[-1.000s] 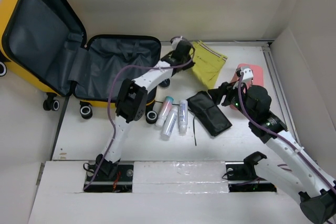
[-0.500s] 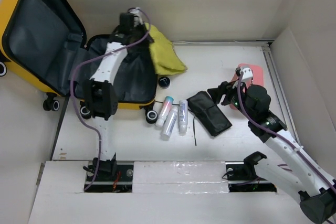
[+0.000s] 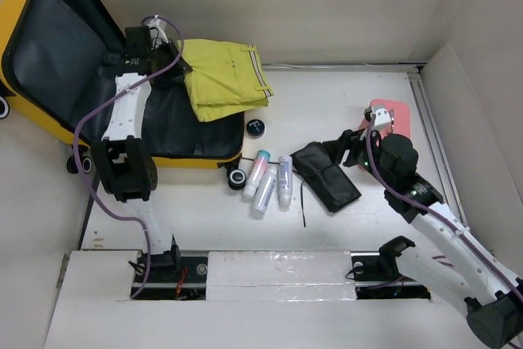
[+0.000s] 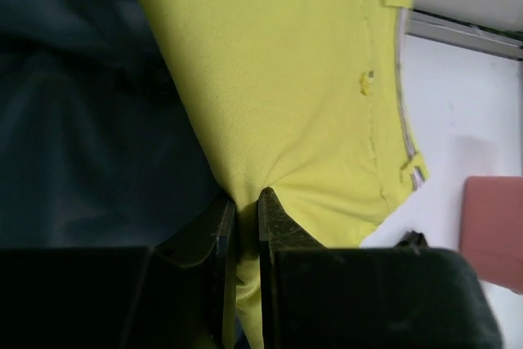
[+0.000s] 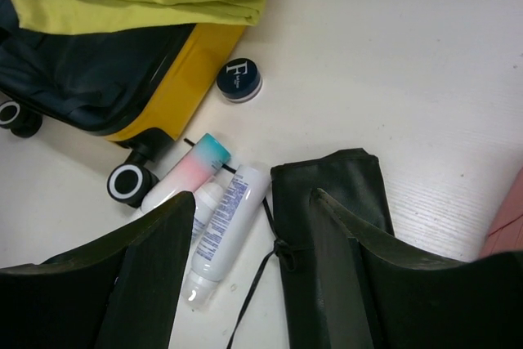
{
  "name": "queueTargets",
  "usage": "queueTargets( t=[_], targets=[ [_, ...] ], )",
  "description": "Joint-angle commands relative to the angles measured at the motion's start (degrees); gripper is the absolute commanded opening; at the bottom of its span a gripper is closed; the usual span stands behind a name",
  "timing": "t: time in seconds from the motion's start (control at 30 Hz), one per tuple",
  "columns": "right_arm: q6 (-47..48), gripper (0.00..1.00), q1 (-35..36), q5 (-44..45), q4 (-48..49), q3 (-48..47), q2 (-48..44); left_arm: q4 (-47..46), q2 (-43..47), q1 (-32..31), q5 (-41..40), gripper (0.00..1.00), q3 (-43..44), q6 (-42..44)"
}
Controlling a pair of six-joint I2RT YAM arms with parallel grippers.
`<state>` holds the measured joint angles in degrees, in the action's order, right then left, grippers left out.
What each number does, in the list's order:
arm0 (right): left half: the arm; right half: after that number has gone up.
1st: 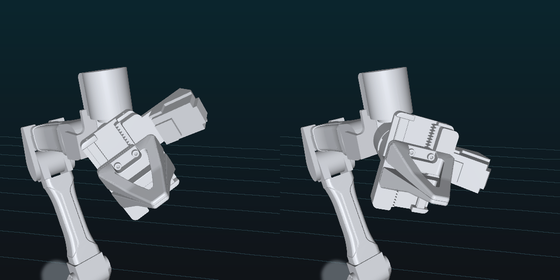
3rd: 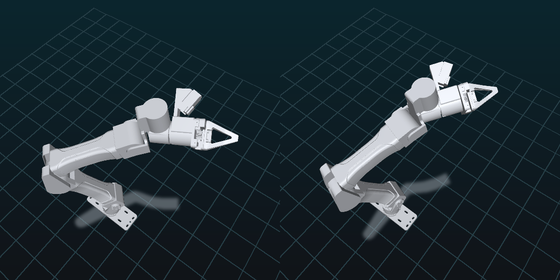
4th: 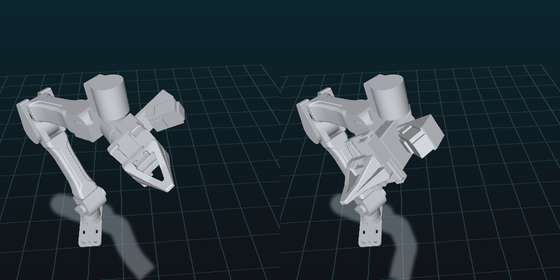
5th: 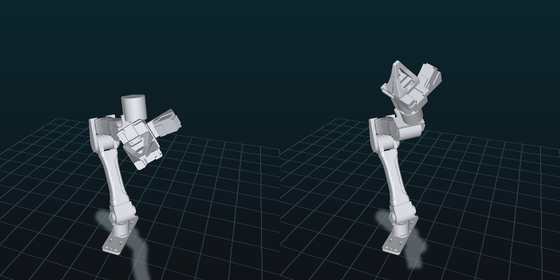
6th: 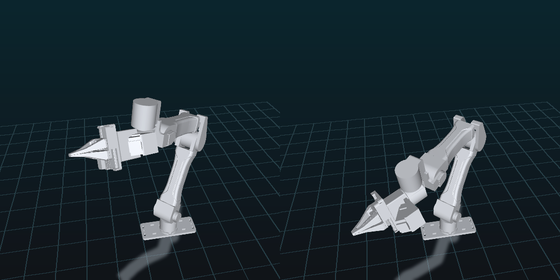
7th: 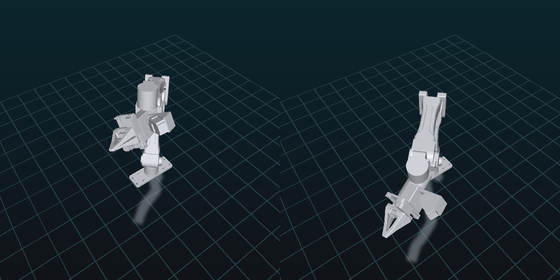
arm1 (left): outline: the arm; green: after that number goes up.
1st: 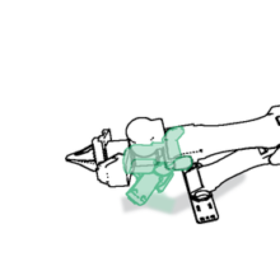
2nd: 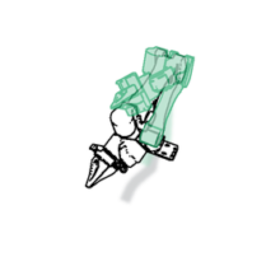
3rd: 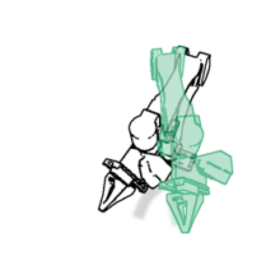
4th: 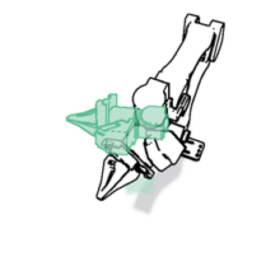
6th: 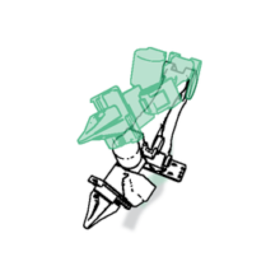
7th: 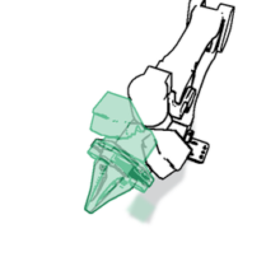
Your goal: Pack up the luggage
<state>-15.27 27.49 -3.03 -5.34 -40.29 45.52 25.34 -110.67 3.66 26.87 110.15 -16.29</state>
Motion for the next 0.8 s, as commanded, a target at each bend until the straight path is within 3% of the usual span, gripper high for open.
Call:
queueTargets(
  t=[0.0,0.33,0.57,0.6,0.63,0.77],
  targets=[
    [-0.11,0.64,0.55,0.21,3.32,0.39,-0.86,-1.44,6.43,4.16,-9.01,0.00,-4.66,4.77],
    [-0.11,0.64,0.55,0.74,3.32,0.92,-2.01,-0.91,3.36,5.57,-32.13,0.00,-14.78,5.23],
    [-0.11,0.72,0.55,1.97,3.32,0.92,-1.84,-3.37,4.06,5.57,-39.17,0.00,-18.83,2.15],
    [-0.11,0.72,0.55,2.49,3.32,0.92,-1.31,-3.37,4.06,5.57,-39.87,0.03,-18.22,1.62],
    [-0.11,0.72,0.55,3.28,3.32,0.92,-1.31,-2.76,4.76,5.57,-40.40,0.25,-17.34,1.62],
    [-0.11,0.72,0.55,6.26,3.32,0.92,-0.17,-4.24,11.85,5.57,-41.90,0.51,-18.20,-2.94]
  ],
)
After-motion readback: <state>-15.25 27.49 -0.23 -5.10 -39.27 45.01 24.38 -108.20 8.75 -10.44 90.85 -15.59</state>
